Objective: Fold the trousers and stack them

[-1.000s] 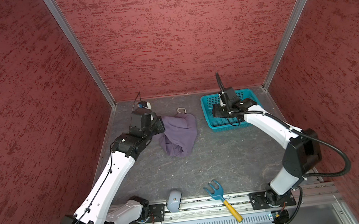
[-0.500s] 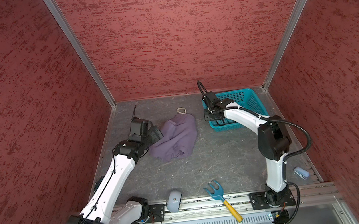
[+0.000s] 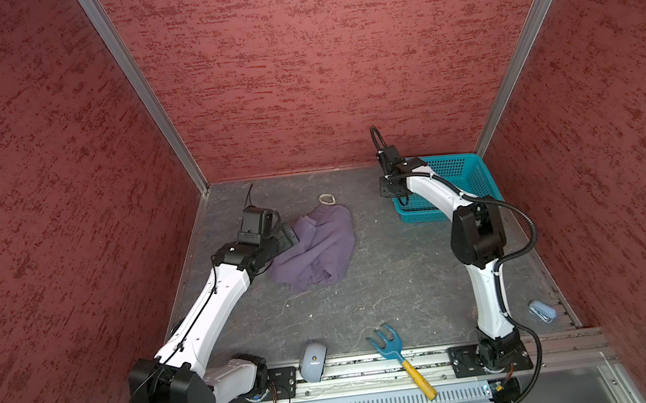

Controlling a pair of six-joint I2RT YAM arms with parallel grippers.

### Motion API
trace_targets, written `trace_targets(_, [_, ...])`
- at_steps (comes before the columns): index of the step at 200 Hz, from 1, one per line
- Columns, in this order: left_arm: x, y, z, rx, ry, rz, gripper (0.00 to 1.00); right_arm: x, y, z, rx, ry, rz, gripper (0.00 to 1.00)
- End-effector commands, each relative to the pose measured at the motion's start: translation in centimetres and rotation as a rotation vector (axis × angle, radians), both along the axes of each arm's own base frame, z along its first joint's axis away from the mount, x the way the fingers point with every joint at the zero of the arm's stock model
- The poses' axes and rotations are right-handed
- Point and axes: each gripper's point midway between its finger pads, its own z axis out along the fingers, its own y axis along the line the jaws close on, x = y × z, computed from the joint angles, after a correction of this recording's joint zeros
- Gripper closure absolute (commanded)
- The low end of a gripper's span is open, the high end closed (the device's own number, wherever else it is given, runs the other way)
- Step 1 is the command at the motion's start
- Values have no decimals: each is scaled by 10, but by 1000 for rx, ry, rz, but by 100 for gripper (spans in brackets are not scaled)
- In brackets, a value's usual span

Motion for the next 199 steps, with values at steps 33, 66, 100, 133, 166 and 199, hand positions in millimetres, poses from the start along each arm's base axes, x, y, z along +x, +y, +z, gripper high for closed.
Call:
trace_targets(33, [-3, 3, 11, 7, -51, -19, 5, 20, -8, 20, -133, -59, 88, 77])
trace_targets(66, [1, 2, 6, -2, -50, -8, 6, 21, -18, 30, -227, -76, 112, 80])
trace_targets(100, [12, -4, 4, -10, -54, -7, 4, -8, -15, 66, -137, -119, 127, 72])
trace_targets(133, [28, -18, 9, -5, -61, -36, 3, -65, -26, 72, -68, -118, 110, 49])
trace_targets(166, [35, -32, 18, 9, -79, -69, 2, -123, -57, 48, -59, -52, -19, 46])
trace_targets(199, [32, -35, 21, 13, -80, -81, 2, -144, -85, 16, 74, 27, -143, 61])
